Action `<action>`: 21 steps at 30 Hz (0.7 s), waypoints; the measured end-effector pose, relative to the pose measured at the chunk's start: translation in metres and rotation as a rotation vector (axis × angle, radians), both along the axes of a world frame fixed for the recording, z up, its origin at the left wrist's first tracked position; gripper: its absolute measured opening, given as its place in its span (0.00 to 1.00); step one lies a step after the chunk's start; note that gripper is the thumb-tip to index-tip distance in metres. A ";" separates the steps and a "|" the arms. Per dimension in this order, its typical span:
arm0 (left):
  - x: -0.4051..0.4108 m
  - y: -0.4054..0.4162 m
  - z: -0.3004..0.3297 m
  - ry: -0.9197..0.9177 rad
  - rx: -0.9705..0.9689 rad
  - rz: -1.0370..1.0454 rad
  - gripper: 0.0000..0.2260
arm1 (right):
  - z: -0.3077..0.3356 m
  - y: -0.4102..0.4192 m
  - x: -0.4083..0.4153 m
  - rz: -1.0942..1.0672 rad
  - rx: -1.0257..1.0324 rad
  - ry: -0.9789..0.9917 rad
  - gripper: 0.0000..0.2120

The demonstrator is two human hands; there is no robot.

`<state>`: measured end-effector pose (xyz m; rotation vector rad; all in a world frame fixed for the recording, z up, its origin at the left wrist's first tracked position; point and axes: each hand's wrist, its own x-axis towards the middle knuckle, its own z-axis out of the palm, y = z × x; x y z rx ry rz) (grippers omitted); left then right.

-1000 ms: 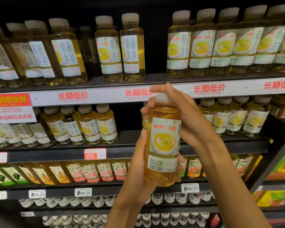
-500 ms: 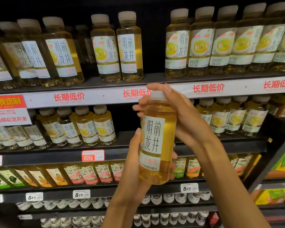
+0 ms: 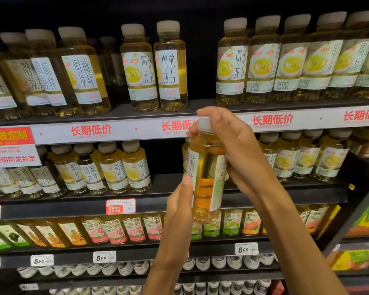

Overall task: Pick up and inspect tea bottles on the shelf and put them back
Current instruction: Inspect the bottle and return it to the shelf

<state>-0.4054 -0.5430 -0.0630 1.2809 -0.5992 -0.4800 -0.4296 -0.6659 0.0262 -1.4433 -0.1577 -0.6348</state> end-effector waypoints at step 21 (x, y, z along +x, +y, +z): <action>0.007 -0.015 0.030 -0.208 -0.131 0.075 0.17 | 0.022 -0.003 0.014 -0.017 -0.108 0.037 0.21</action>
